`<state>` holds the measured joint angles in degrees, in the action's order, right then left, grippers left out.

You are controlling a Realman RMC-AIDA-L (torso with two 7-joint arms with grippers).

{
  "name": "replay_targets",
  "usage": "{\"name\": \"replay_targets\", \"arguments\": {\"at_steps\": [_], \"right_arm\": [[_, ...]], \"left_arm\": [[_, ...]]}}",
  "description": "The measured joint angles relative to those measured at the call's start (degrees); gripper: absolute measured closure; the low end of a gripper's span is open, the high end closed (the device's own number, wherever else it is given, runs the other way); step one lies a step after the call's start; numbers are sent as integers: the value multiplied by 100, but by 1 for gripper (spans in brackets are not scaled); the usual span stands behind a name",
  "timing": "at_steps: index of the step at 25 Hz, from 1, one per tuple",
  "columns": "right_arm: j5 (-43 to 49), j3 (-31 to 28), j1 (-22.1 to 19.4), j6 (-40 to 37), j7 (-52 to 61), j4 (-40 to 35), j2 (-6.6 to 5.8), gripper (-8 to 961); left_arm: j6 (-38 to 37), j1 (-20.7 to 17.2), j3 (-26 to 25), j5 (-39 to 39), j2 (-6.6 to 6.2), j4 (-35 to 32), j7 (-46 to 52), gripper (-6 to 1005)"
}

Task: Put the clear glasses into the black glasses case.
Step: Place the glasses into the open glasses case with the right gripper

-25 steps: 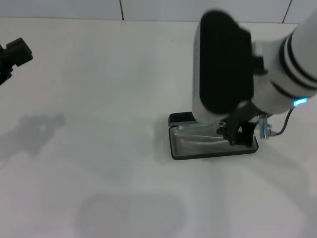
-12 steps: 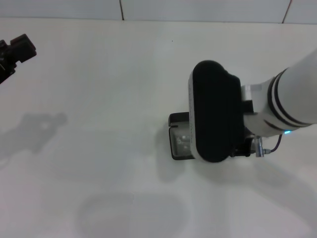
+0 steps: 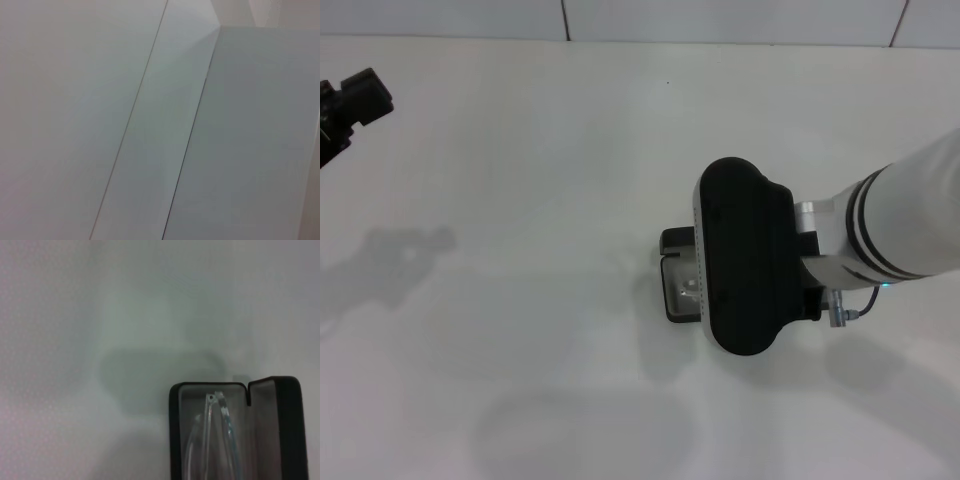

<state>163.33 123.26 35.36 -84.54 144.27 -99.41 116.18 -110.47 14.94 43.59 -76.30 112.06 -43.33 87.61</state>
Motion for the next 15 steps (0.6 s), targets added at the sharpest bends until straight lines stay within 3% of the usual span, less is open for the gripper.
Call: {"name": "replay_targets", "arguments": {"at_steps": [15], "right_arm": [[240,70,-88,349,5,317,0,839]], "left_arm": [[1,9,0,1,-6,0,2,908]]}}
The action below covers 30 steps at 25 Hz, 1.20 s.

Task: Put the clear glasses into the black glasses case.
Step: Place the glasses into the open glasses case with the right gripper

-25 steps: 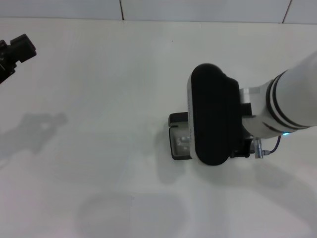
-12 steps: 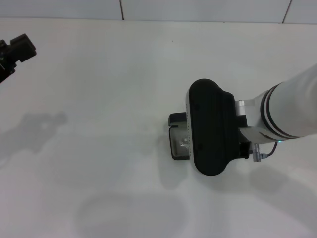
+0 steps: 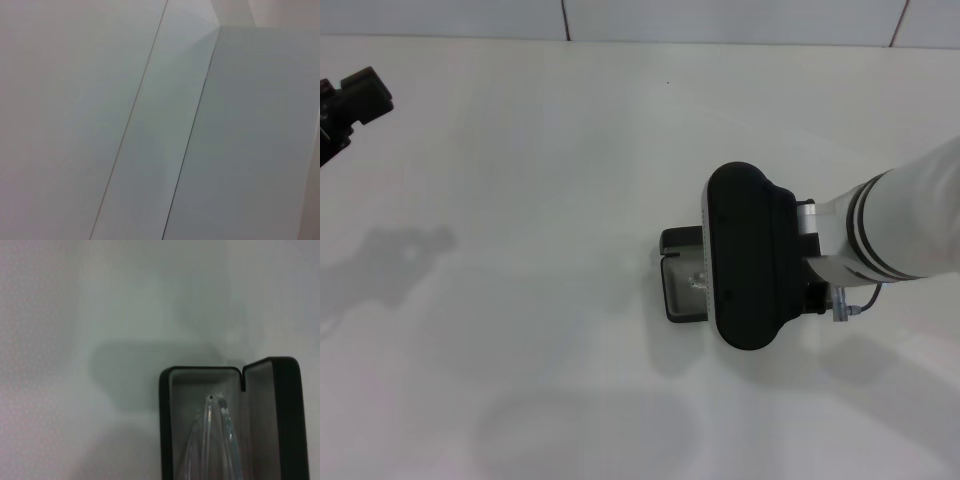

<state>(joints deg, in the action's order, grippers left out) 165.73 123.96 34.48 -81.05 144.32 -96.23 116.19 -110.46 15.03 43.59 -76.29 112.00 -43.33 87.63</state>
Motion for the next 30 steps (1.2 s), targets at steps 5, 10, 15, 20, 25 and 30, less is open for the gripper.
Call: {"name": "replay_targets", "arguments": {"at_steps": [5,10,15,20,25,30], "right_arm": [[89,60,-19,124,0,99,0,839],[99,92,-24,169,-5,140,0,839],[100,93,-30,257,-18,176,0,839],[107,93,-30,299,-31,222,0,839],[116,93,-30,303,-38,231,0,839],[135,93,-30,316,-41,253,0,840]], "left_arm": [[0,0,0,0,3,0,0,908],[0,0,0,0,11,0,0,907],[-1,7,0,0,14,0,0,907],[-1,9,0,1,15,21,0,906],[-1,1,0,0,10,61,-2,906],[-1,0,0,0,15,61,0,905]]}}
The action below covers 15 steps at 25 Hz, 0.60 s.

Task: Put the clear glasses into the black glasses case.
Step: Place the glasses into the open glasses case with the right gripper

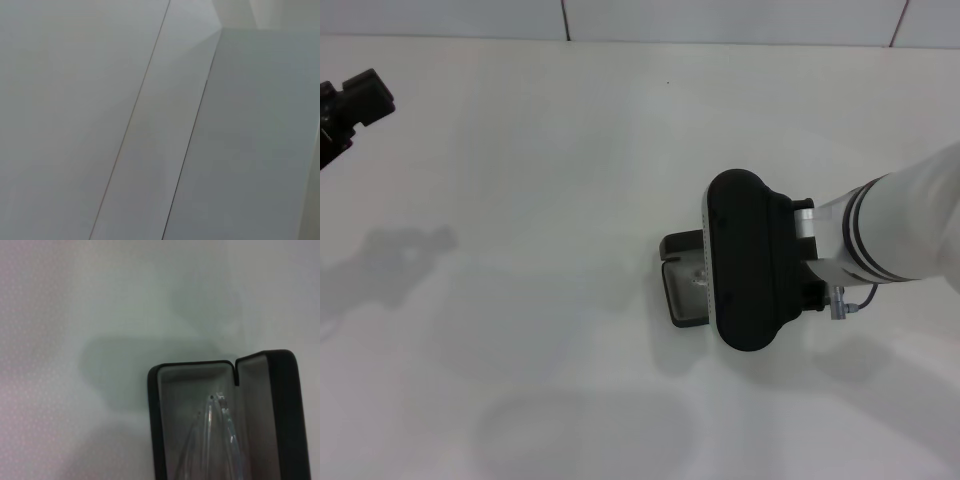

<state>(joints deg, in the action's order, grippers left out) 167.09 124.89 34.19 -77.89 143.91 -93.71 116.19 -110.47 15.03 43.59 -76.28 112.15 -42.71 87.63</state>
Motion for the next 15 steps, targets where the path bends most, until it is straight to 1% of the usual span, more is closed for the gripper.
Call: {"name": "replay_targets", "arguments": {"at_steps": [15], "right_arm": [[89,68,0,13,-11,9,0,829]], "left_arm": [[0,0,1,-2,-1,0,0,904]]}}
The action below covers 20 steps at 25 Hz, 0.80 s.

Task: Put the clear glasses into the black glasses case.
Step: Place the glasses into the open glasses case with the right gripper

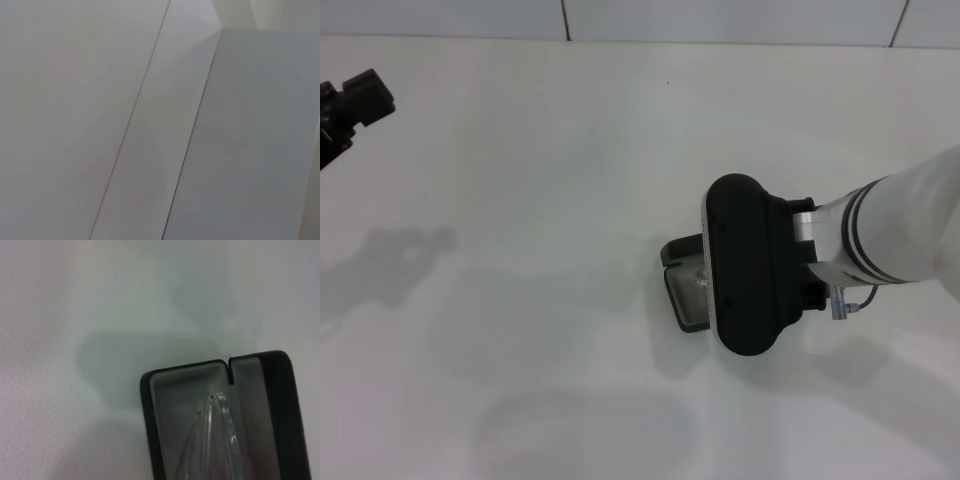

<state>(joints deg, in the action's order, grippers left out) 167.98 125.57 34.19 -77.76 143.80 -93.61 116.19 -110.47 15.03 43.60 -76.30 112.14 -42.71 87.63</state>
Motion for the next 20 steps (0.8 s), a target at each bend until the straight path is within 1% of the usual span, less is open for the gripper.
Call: {"name": "replay_targets", "arguments": {"at_steps": [17,20], "right_arm": [[53,88,0,-66,6,-53,0,824],[93,165,3,-114,8,-58,0,724]], "left_arm": [[-9,9,-1,-52,0,0,0,902],[-10,9,-1,-52,0,0,0,901]]}}
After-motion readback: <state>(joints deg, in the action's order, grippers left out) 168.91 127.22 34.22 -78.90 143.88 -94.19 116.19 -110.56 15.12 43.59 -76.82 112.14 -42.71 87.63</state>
